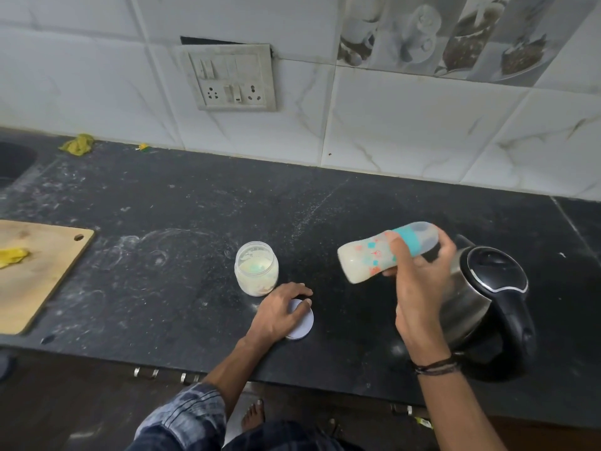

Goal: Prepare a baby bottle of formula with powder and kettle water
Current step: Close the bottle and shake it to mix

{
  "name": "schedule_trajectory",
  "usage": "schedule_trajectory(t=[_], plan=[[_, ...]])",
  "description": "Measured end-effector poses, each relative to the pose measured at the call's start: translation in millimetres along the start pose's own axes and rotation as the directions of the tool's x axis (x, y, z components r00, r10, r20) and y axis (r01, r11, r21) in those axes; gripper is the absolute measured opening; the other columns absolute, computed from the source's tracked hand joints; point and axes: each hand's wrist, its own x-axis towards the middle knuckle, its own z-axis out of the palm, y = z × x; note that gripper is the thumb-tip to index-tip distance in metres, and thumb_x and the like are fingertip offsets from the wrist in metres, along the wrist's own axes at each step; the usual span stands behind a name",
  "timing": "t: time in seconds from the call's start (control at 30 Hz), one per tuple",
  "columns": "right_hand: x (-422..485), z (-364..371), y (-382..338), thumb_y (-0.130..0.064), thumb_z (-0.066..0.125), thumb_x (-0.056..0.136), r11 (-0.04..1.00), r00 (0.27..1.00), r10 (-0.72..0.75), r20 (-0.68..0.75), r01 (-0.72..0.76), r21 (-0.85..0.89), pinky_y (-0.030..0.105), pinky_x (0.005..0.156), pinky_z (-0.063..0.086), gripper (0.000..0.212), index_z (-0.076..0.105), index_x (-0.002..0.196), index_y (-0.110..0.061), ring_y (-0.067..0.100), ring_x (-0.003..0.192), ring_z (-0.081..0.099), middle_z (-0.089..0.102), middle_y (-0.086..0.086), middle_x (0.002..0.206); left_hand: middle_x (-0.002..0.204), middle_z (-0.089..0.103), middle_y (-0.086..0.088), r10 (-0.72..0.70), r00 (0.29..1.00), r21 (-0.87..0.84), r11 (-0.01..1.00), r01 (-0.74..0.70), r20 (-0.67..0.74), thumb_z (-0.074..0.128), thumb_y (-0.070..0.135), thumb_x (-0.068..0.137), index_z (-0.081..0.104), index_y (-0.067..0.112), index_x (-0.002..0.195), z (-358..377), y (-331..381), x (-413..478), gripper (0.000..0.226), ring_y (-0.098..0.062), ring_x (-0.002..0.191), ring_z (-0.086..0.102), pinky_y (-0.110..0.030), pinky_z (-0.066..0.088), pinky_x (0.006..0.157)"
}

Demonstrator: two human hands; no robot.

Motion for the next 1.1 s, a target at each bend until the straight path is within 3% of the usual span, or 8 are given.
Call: schedule_trajectory(t=[0.1, 0.23, 0.37, 0.5, 0.67, 0.8, 0.93, 1.1], plan=[[-5.5, 3.1, -1.7, -0.004, 0.081, 0.084, 0.998, 0.989, -0.003, 0.146, 0.011, -0.058, 0.020, 0.048, 0.049, 0.053, 0.053, 0.124, -0.027, 0.013, 0.079, 0.074, 0.075, 0.002, 0.095, 0.115, 0.070, 0.012, 0.003, 1.000, -0.003, 1.000, -0.003, -0.001, 0.058, 0.035, 0.089, 0.073, 0.023, 0.111, 0.6, -2.8, -0.4, 0.029, -0.002, 0.114, 0.058, -0.022, 0.044, 0.097], [4.4, 1.2, -16.0, -0.009, 0.078, 0.089, 0.994, 0.998, -0.057, -0.011, 0.058, 0.089, 0.021, 0.049, 0.049, 0.052, 0.049, 0.130, -0.022, 0.013, 0.084, 0.076, 0.078, -0.008, 0.091, 0.115, 0.071, 0.011, 0.013, 1.000, 0.004, 1.000, -0.013, -0.013, 0.059, 0.033, 0.090, 0.073, 0.022, 0.111, 1.6, -2.4, 0.1, 0.027, 0.000, 0.117, 0.055, -0.022, 0.043, 0.098], [1.2, -0.5, -17.0, -0.006, 0.082, 0.084, 0.997, 0.978, -0.054, 0.200, 0.064, -0.045, 0.025, 0.051, 0.051, 0.055, 0.054, 0.128, -0.025, 0.020, 0.083, 0.075, 0.077, 0.007, 0.099, 0.116, 0.070, 0.011, 0.015, 1.000, 0.007, 1.000, -0.015, -0.012, 0.059, 0.034, 0.090, 0.073, 0.022, 0.111, 1.5, -3.0, -0.1, 0.028, -0.002, 0.115, 0.056, -0.019, 0.042, 0.097], [8.0, -4.4, -28.0, -0.010, 0.077, 0.089, 0.980, 0.988, -0.103, -0.115, 0.120, 0.156, 0.023, 0.050, 0.049, 0.054, 0.048, 0.135, -0.014, 0.018, 0.087, 0.076, 0.076, -0.004, 0.100, 0.116, 0.070, 0.011, 0.014, 1.000, 0.005, 1.000, -0.014, 0.000, 0.058, 0.034, 0.091, 0.072, 0.022, 0.112, 2.1, -0.3, 1.7, 0.028, -0.001, 0.117, 0.056, -0.024, 0.044, 0.099], [-4.6, -1.2, -17.7, -0.004, 0.080, 0.085, 0.998, 0.983, -0.041, 0.179, 0.050, -0.042, 0.023, 0.051, 0.052, 0.053, 0.054, 0.125, -0.026, 0.016, 0.082, 0.076, 0.078, -0.005, 0.092, 0.118, 0.070, 0.011, 0.011, 1.000, 0.012, 1.000, -0.011, -0.006, 0.059, 0.034, 0.090, 0.072, 0.023, 0.112, 1.1, -4.9, 0.0, 0.028, 0.000, 0.116, 0.056, -0.024, 0.044, 0.098], [5.9, -4.2, -23.5, -0.011, 0.077, 0.089, 0.987, 0.994, -0.067, -0.089, 0.079, 0.142, 0.023, 0.049, 0.049, 0.050, 0.051, 0.132, -0.017, 0.018, 0.086, 0.075, 0.076, -0.004, 0.097, 0.118, 0.070, 0.011, 0.001, 1.000, 0.006, 1.000, -0.001, -0.016, 0.059, 0.034, 0.090, 0.073, 0.023, 0.112, 2.2, -1.2, 0.6, 0.028, 0.000, 0.118, 0.055, -0.024, 0.044, 0.099], [-1.0, -1.8, -19.5, -0.008, 0.084, 0.083, 0.998, 0.984, -0.040, 0.174, 0.046, -0.034, 0.024, 0.052, 0.053, 0.055, 0.054, 0.124, -0.029, 0.016, 0.085, 0.076, 0.078, 0.001, 0.100, 0.118, 0.070, 0.010, 0.009, 1.000, 0.012, 1.000, -0.009, -0.013, 0.059, 0.034, 0.090, 0.073, 0.022, 0.112, 1.1, -3.4, -0.2, 0.028, -0.001, 0.117, 0.056, -0.024, 0.044, 0.098], [7.2, -4.9, -29.0, -0.012, 0.078, 0.087, 0.982, 0.992, -0.086, -0.088, 0.099, 0.158, 0.024, 0.050, 0.049, 0.053, 0.050, 0.131, -0.015, 0.018, 0.087, 0.076, 0.075, -0.007, 0.098, 0.118, 0.070, 0.010, 0.012, 1.000, 0.016, 1.000, -0.012, -0.015, 0.059, 0.034, 0.091, 0.073, 0.022, 0.112, 1.8, -1.2, 0.6, 0.029, 0.001, 0.119, 0.055, -0.022, 0.043, 0.098]])
